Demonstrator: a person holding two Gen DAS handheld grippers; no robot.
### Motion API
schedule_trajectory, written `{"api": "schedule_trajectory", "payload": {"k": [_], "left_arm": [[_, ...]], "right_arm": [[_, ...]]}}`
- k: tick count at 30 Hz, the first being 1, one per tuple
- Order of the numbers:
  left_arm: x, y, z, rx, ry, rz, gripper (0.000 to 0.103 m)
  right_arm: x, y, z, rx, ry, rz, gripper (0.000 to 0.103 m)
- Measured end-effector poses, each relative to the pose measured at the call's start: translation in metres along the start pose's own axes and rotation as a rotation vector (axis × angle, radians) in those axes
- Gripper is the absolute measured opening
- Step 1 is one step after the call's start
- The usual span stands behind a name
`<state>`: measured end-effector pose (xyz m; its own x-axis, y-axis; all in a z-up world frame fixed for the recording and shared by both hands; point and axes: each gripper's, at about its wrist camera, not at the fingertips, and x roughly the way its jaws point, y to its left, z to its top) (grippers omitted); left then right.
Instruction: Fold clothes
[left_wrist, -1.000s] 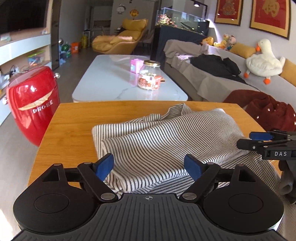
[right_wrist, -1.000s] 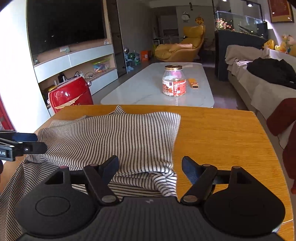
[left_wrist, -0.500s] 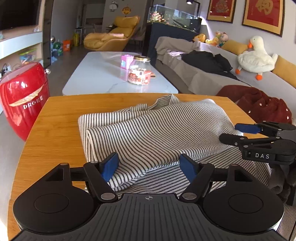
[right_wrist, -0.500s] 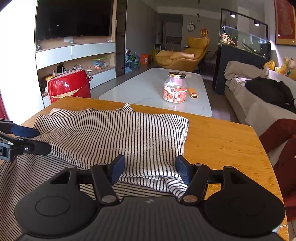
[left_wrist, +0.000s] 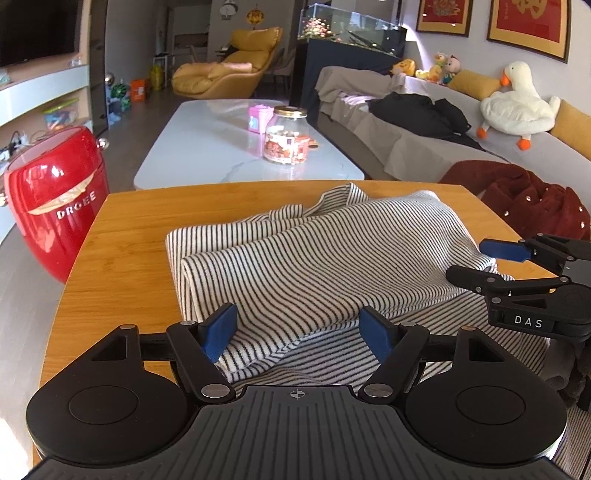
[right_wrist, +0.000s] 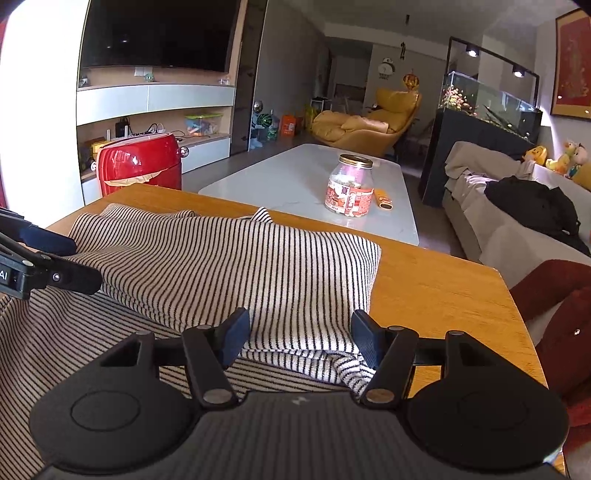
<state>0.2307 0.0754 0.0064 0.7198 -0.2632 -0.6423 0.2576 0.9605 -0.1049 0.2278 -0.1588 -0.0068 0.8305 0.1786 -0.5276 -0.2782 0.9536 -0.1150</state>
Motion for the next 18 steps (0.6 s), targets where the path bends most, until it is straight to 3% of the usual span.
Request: {"api": "schedule_trajectory", "payload": {"k": [4,9,13,18], "left_arm": [[-0.005,0.001,0.001,-0.008,0.000,0.029,0.079],[-0.019,0.008,0.011,-0.101,-0.038,0.018,0.081],[-0.016,0.008,0.020,-0.135,-0.042,-0.029,0.081],[0.000,0.008,0.030,-0.125,-0.005,-0.049,0.083]], "right_arm": [[0.000,0.000,0.000,0.001,0.001,0.005,0.063],[0.001,-0.003,0.000,0.006,0.006,0.027,0.066],[0.001,-0.018,0.007,0.047,0.023,0.103,0.070],[0.006,-0.049,0.043,0.098,0.036,0.190,0.070]]}}
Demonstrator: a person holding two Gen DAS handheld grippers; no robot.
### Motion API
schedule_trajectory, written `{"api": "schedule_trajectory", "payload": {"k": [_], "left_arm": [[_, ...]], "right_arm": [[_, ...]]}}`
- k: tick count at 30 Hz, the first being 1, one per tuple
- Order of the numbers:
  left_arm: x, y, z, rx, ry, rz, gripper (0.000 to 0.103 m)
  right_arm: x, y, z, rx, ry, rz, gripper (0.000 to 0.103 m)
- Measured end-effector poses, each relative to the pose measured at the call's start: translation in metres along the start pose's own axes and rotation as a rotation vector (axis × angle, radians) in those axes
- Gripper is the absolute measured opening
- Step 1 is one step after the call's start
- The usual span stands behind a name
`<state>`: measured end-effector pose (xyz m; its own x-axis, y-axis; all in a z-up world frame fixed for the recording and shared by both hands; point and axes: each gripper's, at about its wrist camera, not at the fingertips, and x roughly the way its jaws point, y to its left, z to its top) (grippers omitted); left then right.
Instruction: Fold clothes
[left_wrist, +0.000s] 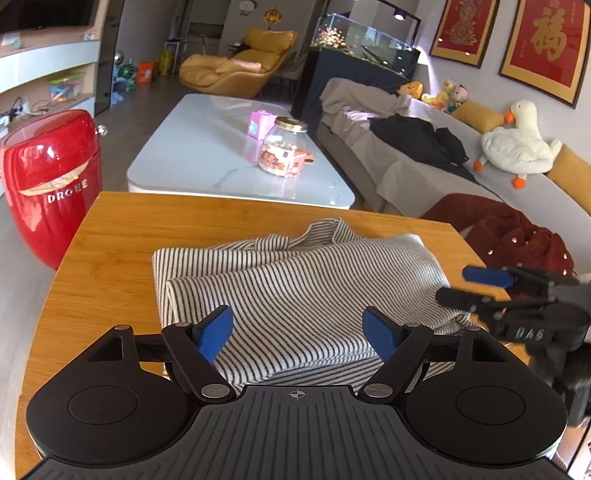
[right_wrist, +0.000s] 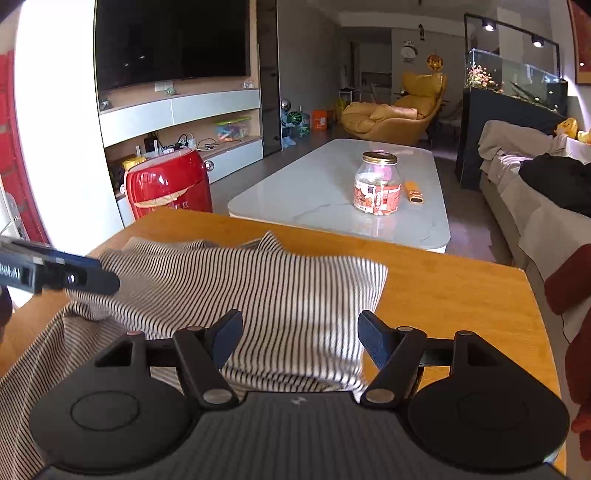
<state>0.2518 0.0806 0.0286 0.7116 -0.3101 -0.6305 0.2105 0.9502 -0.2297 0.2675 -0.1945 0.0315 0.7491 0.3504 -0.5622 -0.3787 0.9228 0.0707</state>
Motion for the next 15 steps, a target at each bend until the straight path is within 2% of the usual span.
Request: {"api": "schedule_trajectory", "payload": {"k": [2,4,6,10,12,14,15], "left_arm": [[0.009,0.010,0.010,-0.003,0.011,0.042,0.083],[0.016,0.021,0.018,-0.008,0.021,0.082,0.083],[0.019,0.032,0.024,-0.018,0.025,0.108,0.083],[0.007,0.051,0.022,-0.043,0.010,0.104,0.086],[-0.002,0.061,0.019,-0.061,-0.001,0.101,0.089],[-0.013,0.070,0.015,-0.086,-0.009,0.088,0.091],[-0.018,0.075,0.012,-0.098,-0.012,0.081,0.092]], "right_arm": [[0.003,-0.012,0.020,0.025,0.005,0.024,0.068],[0.017,-0.019,0.041,0.051,0.035,0.066,0.055],[0.039,-0.016,0.057,0.038,0.062,0.083,0.054],[0.093,0.007,0.075,-0.018,0.126,0.121,0.054],[0.121,0.016,0.077,-0.040,0.177,0.111,0.052],[0.139,0.018,0.071,-0.040,0.223,0.109,0.033],[0.148,0.018,0.067,-0.038,0.244,0.110,0.028]]}}
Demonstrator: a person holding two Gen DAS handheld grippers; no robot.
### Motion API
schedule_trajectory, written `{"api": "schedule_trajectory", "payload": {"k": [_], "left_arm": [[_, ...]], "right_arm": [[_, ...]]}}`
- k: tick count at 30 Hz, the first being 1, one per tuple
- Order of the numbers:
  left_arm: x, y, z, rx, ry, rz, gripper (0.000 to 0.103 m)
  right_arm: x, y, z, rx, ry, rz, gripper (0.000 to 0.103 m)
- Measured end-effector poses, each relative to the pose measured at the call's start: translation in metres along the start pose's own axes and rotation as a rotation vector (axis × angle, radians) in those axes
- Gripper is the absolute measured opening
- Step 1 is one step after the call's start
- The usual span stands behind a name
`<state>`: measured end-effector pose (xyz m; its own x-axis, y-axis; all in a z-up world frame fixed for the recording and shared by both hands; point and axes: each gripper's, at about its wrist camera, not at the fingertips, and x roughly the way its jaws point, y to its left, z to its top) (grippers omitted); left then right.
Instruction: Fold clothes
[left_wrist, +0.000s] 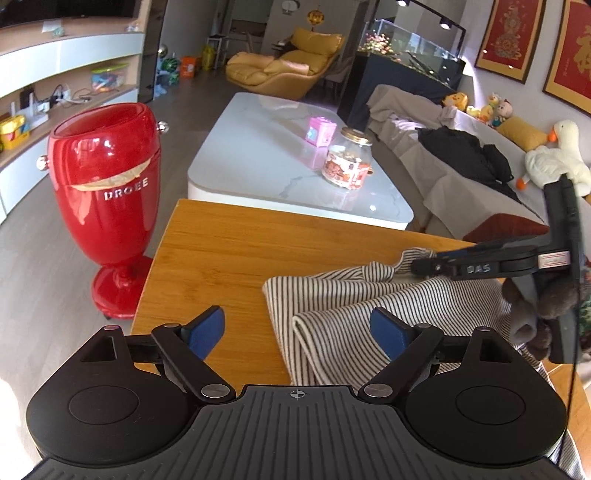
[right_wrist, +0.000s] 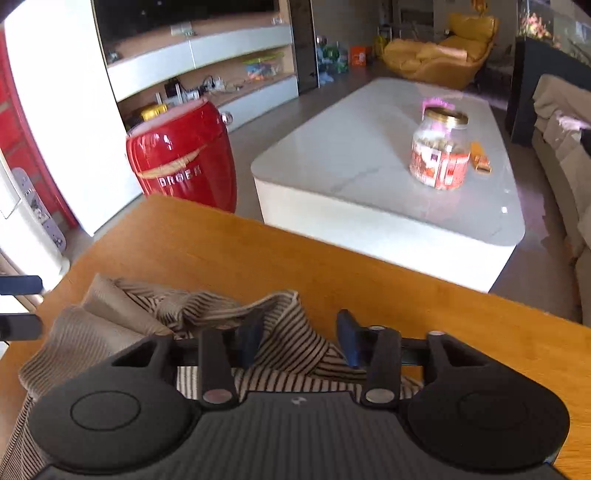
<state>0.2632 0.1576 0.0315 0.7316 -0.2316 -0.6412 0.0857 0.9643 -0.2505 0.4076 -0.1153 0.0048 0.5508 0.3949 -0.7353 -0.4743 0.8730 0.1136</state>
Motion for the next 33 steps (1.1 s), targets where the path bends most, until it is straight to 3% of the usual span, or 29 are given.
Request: {"api": "schedule_trajectory", "payload": {"k": [3,5,8,14,20,25,26,28,31,33], "left_arm": [[-0.008,0.010,-0.001,-0.026,-0.003,-0.012,0.093],[-0.013,0.013,0.000,-0.039,-0.012,-0.006,0.093],[-0.028,0.010,0.003,-0.068,-0.036,-0.029,0.093],[-0.069,-0.021,-0.004,-0.028,-0.098,-0.101,0.094],[-0.098,-0.064,-0.021,0.057,-0.119,-0.140,0.095],[-0.100,-0.081,-0.043,0.103,-0.036,-0.129,0.095],[-0.097,-0.082,-0.049,0.116,-0.006,-0.116,0.095],[-0.089,-0.081,-0.063,0.138,0.052,-0.088,0.095],[-0.080,-0.076,-0.083,0.160,0.132,-0.059,0.094],[-0.078,-0.071,-0.095,0.163,0.168,-0.061,0.093]], "right_arm": [[-0.005,0.004,0.002,-0.008,-0.006,0.011,0.006],[-0.022,0.008,0.005,-0.008,-0.039,0.019,0.006],[-0.081,0.017,0.001,-0.009,-0.132,0.074,0.006],[-0.178,0.054,-0.069,-0.085,-0.152,0.129,0.005],[-0.209,0.079,-0.150,-0.114,-0.114,0.127,0.006],[-0.224,0.093,-0.192,-0.165,-0.066,0.133,0.007],[-0.233,0.092,-0.195,-0.162,-0.079,0.138,0.008],[-0.250,0.082,-0.195,-0.130,-0.123,0.122,0.031],[-0.269,0.058,-0.188,-0.041,-0.201,0.037,0.054],[-0.265,0.040,-0.187,0.034,-0.193,-0.001,0.060]]}}
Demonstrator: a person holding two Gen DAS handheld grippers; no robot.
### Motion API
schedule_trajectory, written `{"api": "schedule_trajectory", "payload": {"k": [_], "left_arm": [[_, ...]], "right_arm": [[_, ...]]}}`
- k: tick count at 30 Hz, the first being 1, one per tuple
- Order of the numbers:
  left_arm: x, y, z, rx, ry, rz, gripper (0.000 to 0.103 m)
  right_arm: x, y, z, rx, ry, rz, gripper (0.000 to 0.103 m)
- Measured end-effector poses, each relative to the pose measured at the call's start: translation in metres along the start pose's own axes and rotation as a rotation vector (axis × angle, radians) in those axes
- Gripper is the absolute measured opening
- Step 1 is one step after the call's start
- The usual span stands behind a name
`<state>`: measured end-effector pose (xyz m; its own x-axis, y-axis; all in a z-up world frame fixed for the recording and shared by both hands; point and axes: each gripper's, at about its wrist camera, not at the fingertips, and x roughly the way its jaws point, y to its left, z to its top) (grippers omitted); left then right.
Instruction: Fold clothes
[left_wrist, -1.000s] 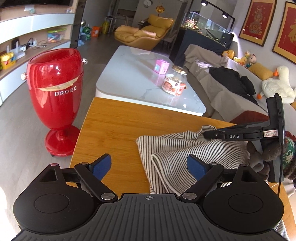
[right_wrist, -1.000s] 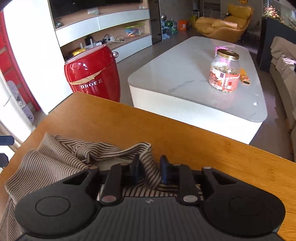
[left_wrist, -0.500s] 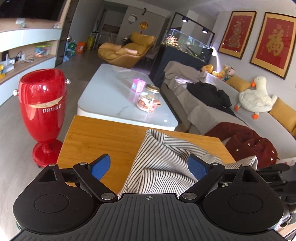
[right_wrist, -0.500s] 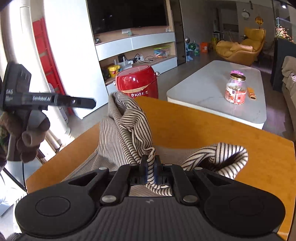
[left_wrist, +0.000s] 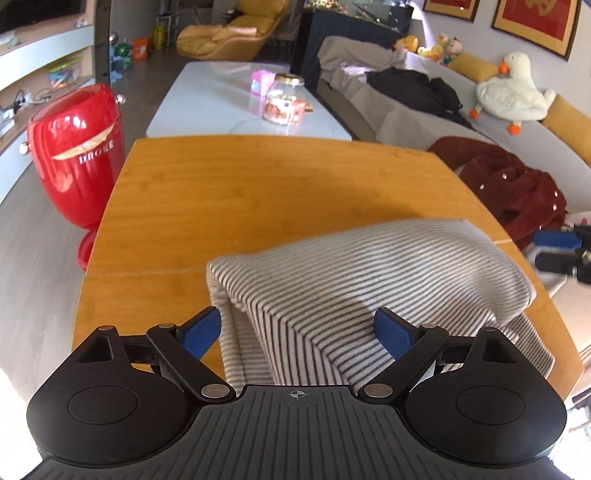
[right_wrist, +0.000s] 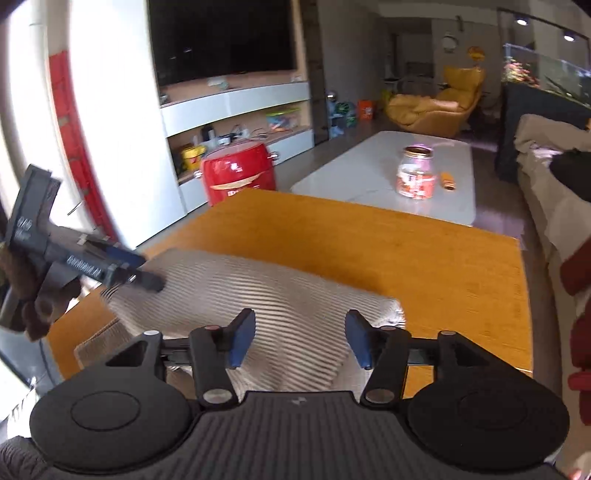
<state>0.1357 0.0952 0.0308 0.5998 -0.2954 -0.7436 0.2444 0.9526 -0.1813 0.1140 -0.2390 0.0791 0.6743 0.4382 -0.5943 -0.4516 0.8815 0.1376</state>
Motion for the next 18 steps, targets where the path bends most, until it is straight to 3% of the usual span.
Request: {"api": "schedule_trajectory", "payload": {"k": [6,8,10,13,18], "left_arm": [[0.009,0.013,-0.018,-0.125,0.073,-0.195,0.091],[0.021,0.010,-0.018,-0.107,0.060,-0.187,0.093],[0.029,0.006,-0.012,-0.065,0.041,-0.161,0.091],[0.042,0.005,0.006,-0.040,0.018,-0.132,0.075],[0.064,0.026,0.060,-0.077,-0.048,-0.092,0.042]], "right_arm": [[0.047,-0.025,-0.022,0.154,0.117,0.043,0.064],[0.065,-0.022,-0.030,0.147,0.127,0.055,0.067],[0.076,-0.016,-0.031,0.101,0.113,0.043,0.057],[0.091,-0.016,-0.017,0.081,0.084,0.026,0.038],[0.135,-0.045,0.032,0.136,0.038,-0.011,0.027]]}}
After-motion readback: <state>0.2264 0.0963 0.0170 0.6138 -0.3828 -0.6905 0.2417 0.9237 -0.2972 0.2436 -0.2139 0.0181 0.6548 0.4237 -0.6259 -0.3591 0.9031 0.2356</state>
